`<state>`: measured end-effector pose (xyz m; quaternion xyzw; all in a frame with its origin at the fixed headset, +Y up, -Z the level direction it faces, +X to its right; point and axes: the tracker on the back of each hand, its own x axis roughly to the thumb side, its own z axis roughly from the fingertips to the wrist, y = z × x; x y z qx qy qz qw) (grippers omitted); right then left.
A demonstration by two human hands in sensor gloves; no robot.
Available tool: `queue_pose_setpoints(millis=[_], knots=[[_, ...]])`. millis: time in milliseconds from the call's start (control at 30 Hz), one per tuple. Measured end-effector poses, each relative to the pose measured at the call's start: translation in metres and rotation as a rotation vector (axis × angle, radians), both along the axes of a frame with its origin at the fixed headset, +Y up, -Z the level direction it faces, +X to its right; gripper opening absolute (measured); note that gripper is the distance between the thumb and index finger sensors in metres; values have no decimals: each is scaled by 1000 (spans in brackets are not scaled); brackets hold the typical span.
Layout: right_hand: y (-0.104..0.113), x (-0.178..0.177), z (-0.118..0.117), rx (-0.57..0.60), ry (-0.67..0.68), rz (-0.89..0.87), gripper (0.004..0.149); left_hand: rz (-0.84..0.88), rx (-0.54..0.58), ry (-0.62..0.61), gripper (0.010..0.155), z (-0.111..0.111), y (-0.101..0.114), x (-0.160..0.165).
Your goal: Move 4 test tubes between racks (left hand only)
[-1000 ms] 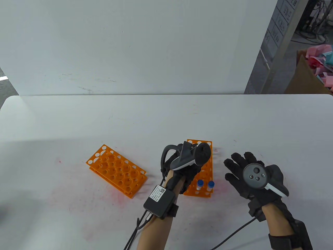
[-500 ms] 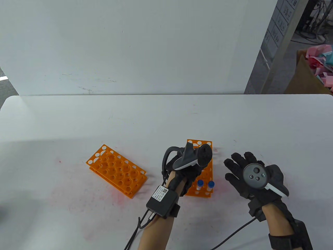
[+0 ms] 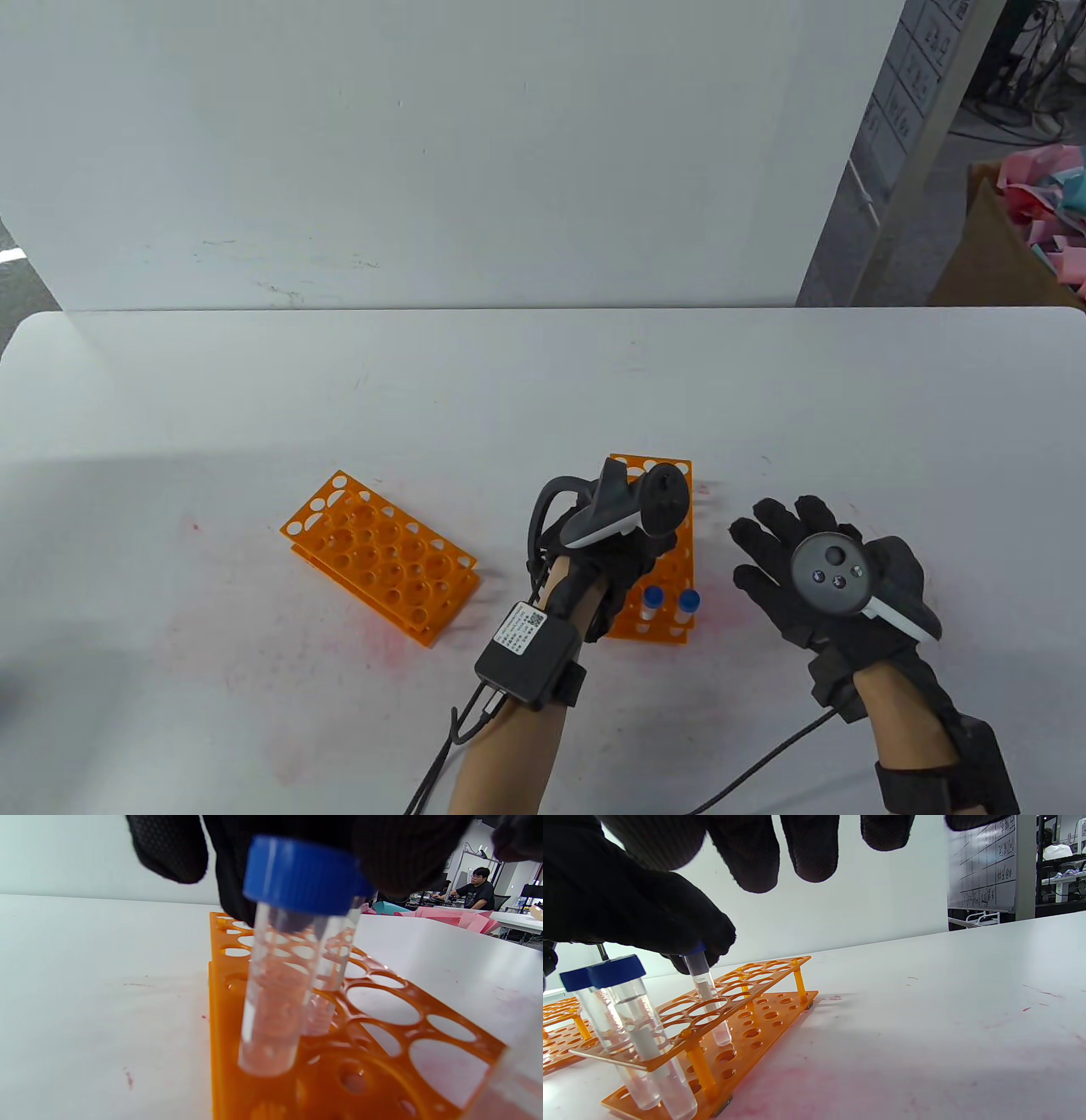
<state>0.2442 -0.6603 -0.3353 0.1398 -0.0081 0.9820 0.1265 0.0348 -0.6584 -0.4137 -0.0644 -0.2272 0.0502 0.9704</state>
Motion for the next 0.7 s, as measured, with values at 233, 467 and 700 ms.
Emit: queue_pose_setpoints(millis=[233, 467, 700], knots=[[0, 0, 0, -5, 5, -1, 59, -12, -11, 0, 51, -1, 1, 0], [1, -1, 1, 8, 7, -8, 59, 10, 72, 14, 62, 7, 8, -15], [-1, -3, 3, 5, 9, 6, 60, 62, 118, 62, 62, 19, 27, -53]])
